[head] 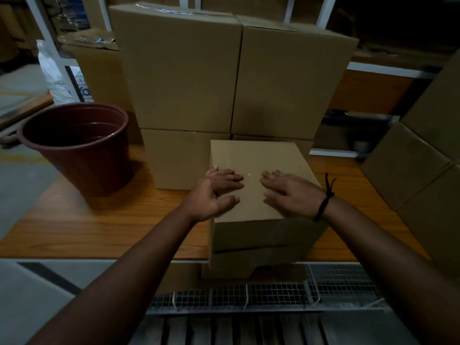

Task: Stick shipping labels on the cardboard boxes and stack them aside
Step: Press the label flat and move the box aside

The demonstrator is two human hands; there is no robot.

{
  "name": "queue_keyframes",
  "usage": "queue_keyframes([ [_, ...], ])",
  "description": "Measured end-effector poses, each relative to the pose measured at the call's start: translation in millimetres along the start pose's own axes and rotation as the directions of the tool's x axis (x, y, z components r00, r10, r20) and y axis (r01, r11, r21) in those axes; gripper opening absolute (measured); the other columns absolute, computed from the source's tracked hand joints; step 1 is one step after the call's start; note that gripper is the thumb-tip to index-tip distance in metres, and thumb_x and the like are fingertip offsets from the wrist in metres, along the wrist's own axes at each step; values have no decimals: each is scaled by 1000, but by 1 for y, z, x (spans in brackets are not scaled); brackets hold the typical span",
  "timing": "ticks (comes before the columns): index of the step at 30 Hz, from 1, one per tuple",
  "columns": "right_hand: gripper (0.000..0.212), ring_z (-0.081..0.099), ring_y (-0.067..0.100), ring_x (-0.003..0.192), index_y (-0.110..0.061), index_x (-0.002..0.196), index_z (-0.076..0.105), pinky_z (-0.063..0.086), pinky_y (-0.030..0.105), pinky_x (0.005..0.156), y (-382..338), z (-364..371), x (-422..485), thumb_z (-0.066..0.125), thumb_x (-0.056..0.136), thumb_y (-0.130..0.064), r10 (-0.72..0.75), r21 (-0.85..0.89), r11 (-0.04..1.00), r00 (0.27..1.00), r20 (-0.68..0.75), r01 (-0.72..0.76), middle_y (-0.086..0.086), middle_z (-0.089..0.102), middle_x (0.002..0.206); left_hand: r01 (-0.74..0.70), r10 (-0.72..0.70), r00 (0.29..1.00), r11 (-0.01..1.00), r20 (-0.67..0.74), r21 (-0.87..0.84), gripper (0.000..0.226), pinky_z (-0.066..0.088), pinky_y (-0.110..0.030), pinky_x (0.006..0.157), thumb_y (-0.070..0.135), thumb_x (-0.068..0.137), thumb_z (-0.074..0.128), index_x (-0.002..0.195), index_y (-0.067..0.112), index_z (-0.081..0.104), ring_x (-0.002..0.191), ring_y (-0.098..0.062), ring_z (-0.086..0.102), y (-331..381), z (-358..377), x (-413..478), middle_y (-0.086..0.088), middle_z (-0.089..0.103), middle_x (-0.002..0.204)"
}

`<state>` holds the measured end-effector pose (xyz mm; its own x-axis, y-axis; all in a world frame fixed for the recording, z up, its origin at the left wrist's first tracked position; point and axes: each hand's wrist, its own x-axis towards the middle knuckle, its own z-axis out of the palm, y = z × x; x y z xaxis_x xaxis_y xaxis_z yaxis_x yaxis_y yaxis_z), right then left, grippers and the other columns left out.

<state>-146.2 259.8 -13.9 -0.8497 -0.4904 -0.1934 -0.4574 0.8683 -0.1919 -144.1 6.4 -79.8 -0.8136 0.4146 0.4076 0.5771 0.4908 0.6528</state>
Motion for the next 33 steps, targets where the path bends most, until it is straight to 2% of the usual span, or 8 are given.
queue_keyframes([
  [3, 46, 0, -5, 141, -41, 146, 11, 1, 25, 117, 6, 2, -17, 25, 103, -44, -118, 20, 993, 988, 98, 117, -22, 5, 154, -4, 4, 1000, 1000, 2, -1, 56, 12, -32, 117, 50, 81, 52, 123, 17, 67, 138, -8, 38, 3, 0, 1, 3, 56, 139],
  [8, 49, 2, 1, 145, -32, 152, 14, -1, 21, 111, 15, -12, 4, 18, 105, -41, 56, -18, 998, 997, 45, -55, -11, 7, 162, 1, -1, 1000, 1000, 15, -2, 56, 12, -36, 118, 50, 80, 53, 123, 16, 68, 138, -8, 39, 3, -2, 3, 3, 57, 139],
  [13, 50, 2, 5, 147, -27, 154, 12, -2, 23, 114, -22, 6, 1, 25, 106, -36, -150, -27, 988, 986, 65, 152, -9, 6, 161, -12, 12, 1000, 1000, 17, 1, 56, 11, -35, 118, 50, 81, 52, 124, 18, 67, 139, -6, 37, 0, 0, 3, 6, 55, 140],
  [18, 52, 2, 11, 149, -22, 156, 8, 2, 26, 116, 14, -19, 20, 21, 106, -34, 137, -46, 990, 991, 4, -137, -2, 1, 163, -9, 9, 1000, 1000, 14, -12, 56, 10, -35, 117, 50, 80, 52, 123, 18, 67, 136, 0, 36, -1, 0, 5, 9, 55, 138],
  [23, 55, 1, 11, 149, -19, 155, 9, 1, 31, 121, -35, 14, 6, 27, 105, -33, -70, -38, 997, 997, 34, 71, 0, 2, 163, -2, 2, 1000, 1000, 1, 3, 55, 12, -37, 118, 48, 81, 50, 123, 18, 67, 137, -5, 38, -2, 2, 3, 7, 56, 138],
  [28, 51, 26, 4, 142, -33, 145, 36, 20, 31, 117, 5, 7, -30, 21, 100, -50, -79, 118, 990, 996, -37, 83, -11, 33, 153, -5, 5, 1000, 1000, 3, -4, 53, 13, -38, 118, 48, 81, 51, 122, 19, 68, 137, -6, 39, -1, 1, 4, 11, 54, 137],
  [30, 56, 45, 7, 131, -34, 133, 53, 36, 30, 107, 25, 4, -43, 21, 95, -61, 18, 212, 977, 991, -134, 11, -9, 52, 141, -5, 5, 1000, 1000, 1, -4, 53, 13, -38, 118, 48, 81, 51, 122, 19, 67, 137, -5, 39, 0, 0, 4, 11, 54, 137],
  [33, 47, 59, 4, 111, -28, 119, 66, 51, 33, 94, 38, 8, -56, 38, 94, -58, 54, 256, 966, 943, -327, 33, -9, 65, 122, 1, -1, 1000, 1000, 4, -16, 51, 12, -41, 120, 48, 82, 51, 124, 22, 65, 138, -4, 38, 0, -1, 2, 11, 54, 138],
])
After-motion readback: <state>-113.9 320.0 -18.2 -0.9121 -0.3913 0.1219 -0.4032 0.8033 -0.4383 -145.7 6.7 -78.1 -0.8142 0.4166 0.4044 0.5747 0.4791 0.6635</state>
